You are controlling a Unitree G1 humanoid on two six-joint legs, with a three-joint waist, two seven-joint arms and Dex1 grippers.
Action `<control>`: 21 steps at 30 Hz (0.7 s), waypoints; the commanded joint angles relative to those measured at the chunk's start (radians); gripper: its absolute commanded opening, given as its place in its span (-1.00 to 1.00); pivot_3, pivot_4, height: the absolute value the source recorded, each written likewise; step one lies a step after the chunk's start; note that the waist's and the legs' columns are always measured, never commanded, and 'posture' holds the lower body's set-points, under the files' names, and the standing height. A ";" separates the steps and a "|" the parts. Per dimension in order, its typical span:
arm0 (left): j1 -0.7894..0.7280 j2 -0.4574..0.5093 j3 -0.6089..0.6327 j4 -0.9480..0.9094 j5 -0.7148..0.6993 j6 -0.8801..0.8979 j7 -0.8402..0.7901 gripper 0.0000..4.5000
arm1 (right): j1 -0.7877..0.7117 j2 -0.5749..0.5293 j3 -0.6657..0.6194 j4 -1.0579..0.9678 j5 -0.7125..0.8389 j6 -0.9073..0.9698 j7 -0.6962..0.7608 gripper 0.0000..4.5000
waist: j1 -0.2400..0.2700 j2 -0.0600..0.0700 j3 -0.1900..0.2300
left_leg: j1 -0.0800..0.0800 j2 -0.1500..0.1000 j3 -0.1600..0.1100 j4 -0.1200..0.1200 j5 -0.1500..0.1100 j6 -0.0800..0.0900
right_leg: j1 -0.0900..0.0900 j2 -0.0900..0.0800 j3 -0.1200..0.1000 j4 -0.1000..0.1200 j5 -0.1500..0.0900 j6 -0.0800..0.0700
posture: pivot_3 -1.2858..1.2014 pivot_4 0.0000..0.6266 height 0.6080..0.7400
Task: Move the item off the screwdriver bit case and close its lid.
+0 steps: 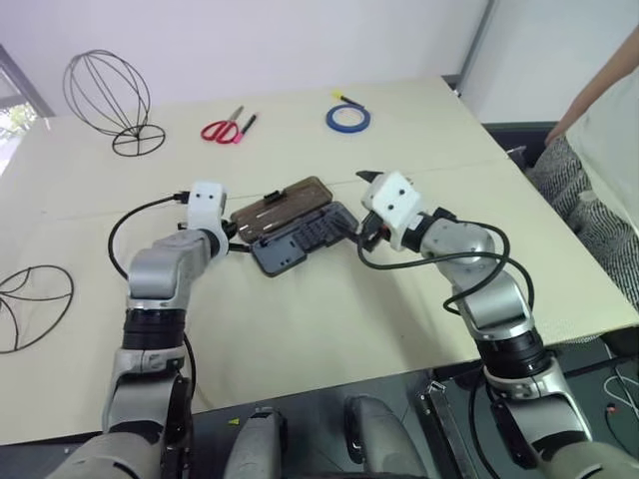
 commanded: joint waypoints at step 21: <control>0.072 0.094 -0.029 -0.155 -0.038 -0.113 -0.115 0.27 | -0.043 0.001 0.009 0.004 0.019 -0.029 0.025 1.00 | 0.031 -0.001 0.000 | -0.002 0.000 -0.001 0.002 0.000 -0.001 | 0.000 -0.001 -0.001 -0.001 0.000 0.000 | 0.03 -0.52 1.00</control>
